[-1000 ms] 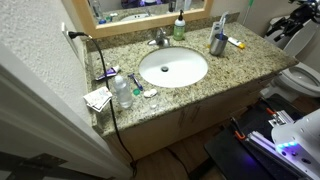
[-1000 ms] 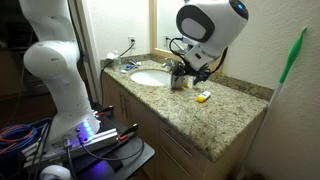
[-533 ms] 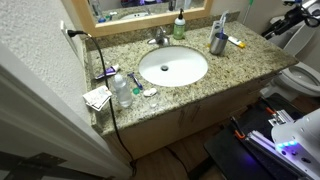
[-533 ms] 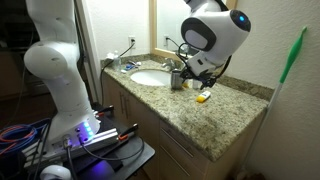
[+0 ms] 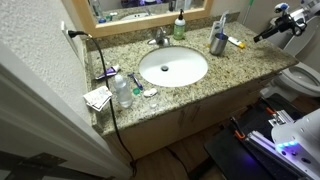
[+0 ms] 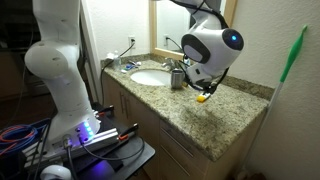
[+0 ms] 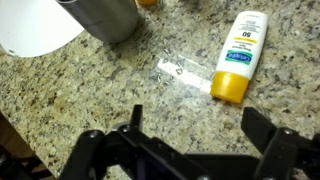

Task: Pick up the white bottle with the yellow lid and move it to the bottom right side of the counter and place it upright

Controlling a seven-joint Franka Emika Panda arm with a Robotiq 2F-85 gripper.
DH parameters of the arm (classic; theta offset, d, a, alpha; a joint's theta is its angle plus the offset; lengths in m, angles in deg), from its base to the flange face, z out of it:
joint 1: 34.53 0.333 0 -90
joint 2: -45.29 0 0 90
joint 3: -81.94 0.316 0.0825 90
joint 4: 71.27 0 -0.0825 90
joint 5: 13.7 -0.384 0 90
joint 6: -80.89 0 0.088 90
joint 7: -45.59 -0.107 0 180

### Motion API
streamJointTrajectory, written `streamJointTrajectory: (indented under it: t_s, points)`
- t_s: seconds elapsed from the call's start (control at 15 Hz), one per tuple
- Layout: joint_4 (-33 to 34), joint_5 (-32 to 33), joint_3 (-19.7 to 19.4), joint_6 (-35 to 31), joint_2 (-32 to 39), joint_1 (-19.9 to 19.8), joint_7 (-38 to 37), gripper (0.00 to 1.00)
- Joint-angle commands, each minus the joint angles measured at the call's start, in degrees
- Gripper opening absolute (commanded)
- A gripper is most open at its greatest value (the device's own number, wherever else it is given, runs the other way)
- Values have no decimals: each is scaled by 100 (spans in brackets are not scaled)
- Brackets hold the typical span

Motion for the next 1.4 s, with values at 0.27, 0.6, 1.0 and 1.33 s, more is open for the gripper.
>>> streamJointTrajectory:
  t_s: [0.27, 0.6, 1.0, 1.33]
  points:
    - [-148, -1883, 343, -1044, 326, 52, 955, 100]
    - [-75, -1722, 226, -943, 383, 166, 762, 100]
    - [-17, -2853, 443, -1187, 722, 218, 1376, 100]
    - [-57, -2851, 366, -1088, 764, 270, 1225, 100]
